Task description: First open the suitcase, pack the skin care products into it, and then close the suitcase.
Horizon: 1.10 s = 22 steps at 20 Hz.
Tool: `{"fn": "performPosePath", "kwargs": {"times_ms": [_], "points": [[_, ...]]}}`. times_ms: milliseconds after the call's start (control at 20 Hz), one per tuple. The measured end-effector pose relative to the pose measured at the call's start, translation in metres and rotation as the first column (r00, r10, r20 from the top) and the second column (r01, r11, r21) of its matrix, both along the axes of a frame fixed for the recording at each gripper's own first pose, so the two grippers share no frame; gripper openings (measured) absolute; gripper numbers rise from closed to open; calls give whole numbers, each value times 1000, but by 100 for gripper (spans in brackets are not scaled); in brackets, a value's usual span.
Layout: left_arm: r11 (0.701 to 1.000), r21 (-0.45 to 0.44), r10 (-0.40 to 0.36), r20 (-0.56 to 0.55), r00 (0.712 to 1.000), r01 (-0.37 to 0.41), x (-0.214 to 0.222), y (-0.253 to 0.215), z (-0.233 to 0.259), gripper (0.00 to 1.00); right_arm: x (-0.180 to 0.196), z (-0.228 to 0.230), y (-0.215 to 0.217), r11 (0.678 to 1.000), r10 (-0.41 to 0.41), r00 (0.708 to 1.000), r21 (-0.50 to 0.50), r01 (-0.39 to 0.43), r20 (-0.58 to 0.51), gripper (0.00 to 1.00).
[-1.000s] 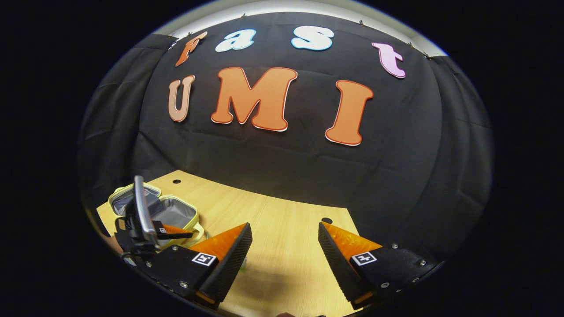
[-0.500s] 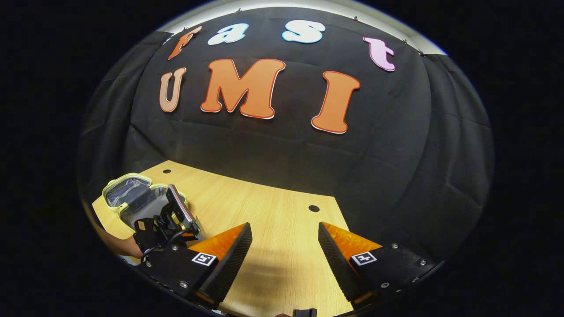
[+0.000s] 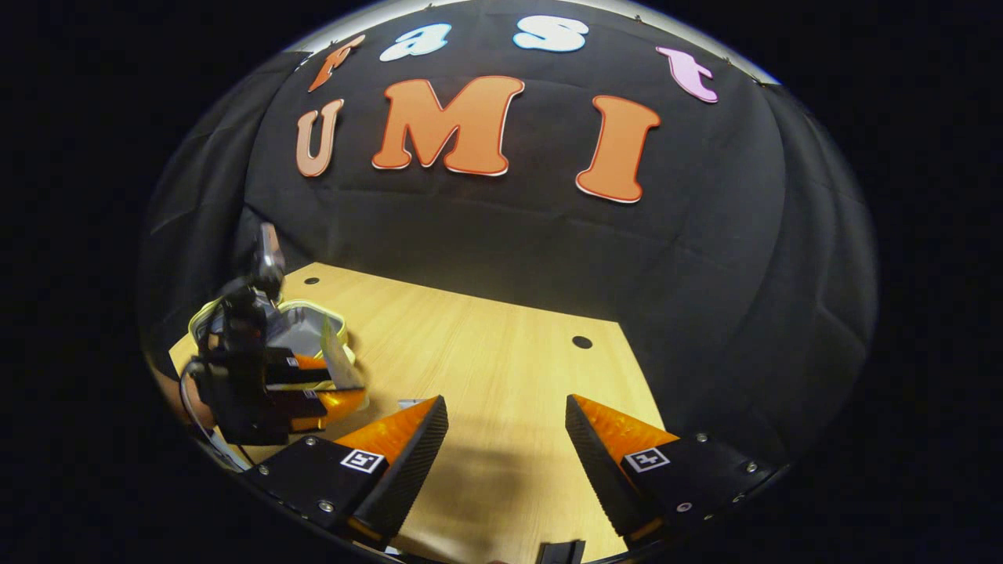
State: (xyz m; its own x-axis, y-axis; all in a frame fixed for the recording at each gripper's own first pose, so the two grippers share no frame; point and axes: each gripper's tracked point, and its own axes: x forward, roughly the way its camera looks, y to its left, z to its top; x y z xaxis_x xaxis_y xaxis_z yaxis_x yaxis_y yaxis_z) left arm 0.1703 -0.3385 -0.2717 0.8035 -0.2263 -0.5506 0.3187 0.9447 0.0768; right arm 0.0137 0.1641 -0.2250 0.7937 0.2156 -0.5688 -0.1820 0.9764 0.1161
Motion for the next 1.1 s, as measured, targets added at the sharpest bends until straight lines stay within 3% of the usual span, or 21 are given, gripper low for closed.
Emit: {"fn": "performPosePath", "kwargs": {"times_ms": [350,750,950,1050,1100], "points": [[985,16,173,62,983,-174,-7,69,58,49,1,-62,51,983,183,981,14,-182,-69,96],[922,117,369,15,929,-368,-44,172,61,49,4,-127,104,963,264,948,101,-249,-180,93],[903,131,416,-34,909,-409,-51,204,49,50,8,-159,126,961,271,934,119,-249,-235,85],[899,128,430,-65,901,-420,-53,216,40,50,5,-175,132,958,285,919,99,-268,-273,69],[898,130,432,-82,898,-420,-53,220,34,50,10,-177,134,961,275,924,97,-258,-267,69]]}}
